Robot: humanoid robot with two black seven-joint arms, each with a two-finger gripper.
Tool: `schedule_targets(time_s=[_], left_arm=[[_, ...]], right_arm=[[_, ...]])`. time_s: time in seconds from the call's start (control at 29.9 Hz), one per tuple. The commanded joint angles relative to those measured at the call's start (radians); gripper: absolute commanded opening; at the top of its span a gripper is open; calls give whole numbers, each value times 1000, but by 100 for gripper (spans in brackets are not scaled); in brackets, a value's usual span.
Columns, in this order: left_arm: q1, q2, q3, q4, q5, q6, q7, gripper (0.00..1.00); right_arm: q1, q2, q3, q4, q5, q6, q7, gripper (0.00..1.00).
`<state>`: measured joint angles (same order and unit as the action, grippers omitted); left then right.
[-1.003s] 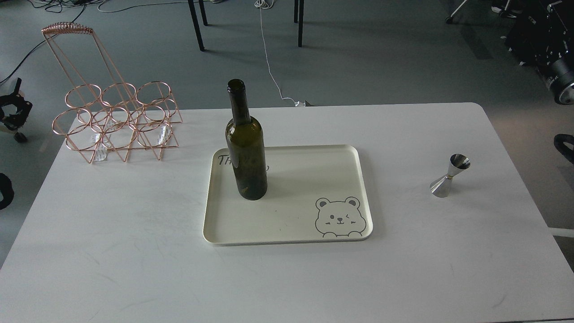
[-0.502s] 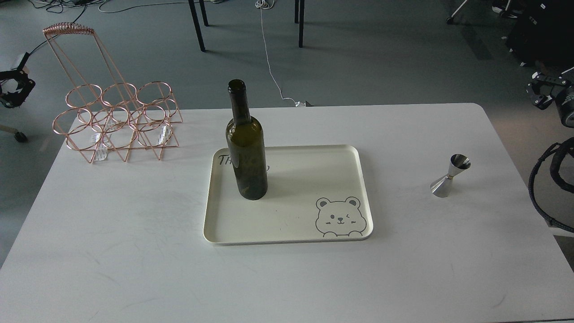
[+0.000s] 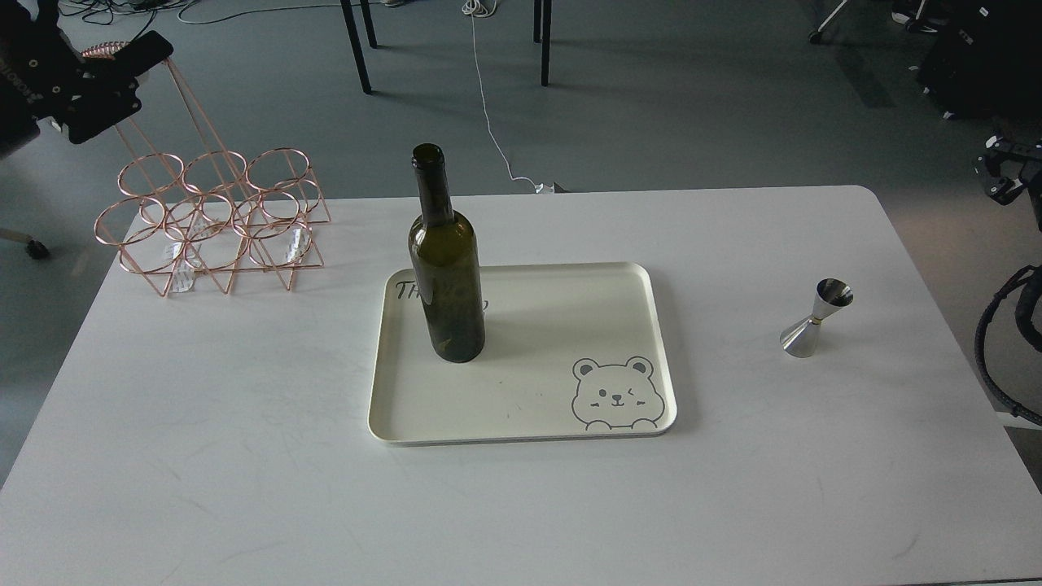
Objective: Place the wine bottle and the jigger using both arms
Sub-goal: 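Reach the left gripper toward the neck of the wine bottle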
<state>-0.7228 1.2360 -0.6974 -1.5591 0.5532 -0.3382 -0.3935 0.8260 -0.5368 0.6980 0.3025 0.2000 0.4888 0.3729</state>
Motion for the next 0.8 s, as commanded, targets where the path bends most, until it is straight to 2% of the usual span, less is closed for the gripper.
schedule_targets(time_s=[0.0, 0.17, 0.3, 0.57, 0.64, 0.77], left_arm=[[-26, -9, 4, -88, 270, 30, 1, 98], [-18, -61, 6, -131, 577, 30, -7, 98], [-17, -107, 30, -162, 710, 31, -5, 98], [-12, -231, 91, -157, 1215, 41, 4, 98], [-12, -251, 101, -151, 1277, 41, 16, 98], [-10, -309, 114, -99, 1306, 60, 94, 98]], right_arm=[[-1, -5, 15, 0, 1, 0, 1, 99], [-1, -38, 35, 0, 1, 0, 1, 99], [-1, -51, 35, -2, 1, 0, 1, 99], [-25, -54, 35, 0, -1, 0, 1, 99], [-28, -58, 35, 0, -1, 0, 1, 99], [-30, -71, 35, 0, -1, 0, 1, 99]])
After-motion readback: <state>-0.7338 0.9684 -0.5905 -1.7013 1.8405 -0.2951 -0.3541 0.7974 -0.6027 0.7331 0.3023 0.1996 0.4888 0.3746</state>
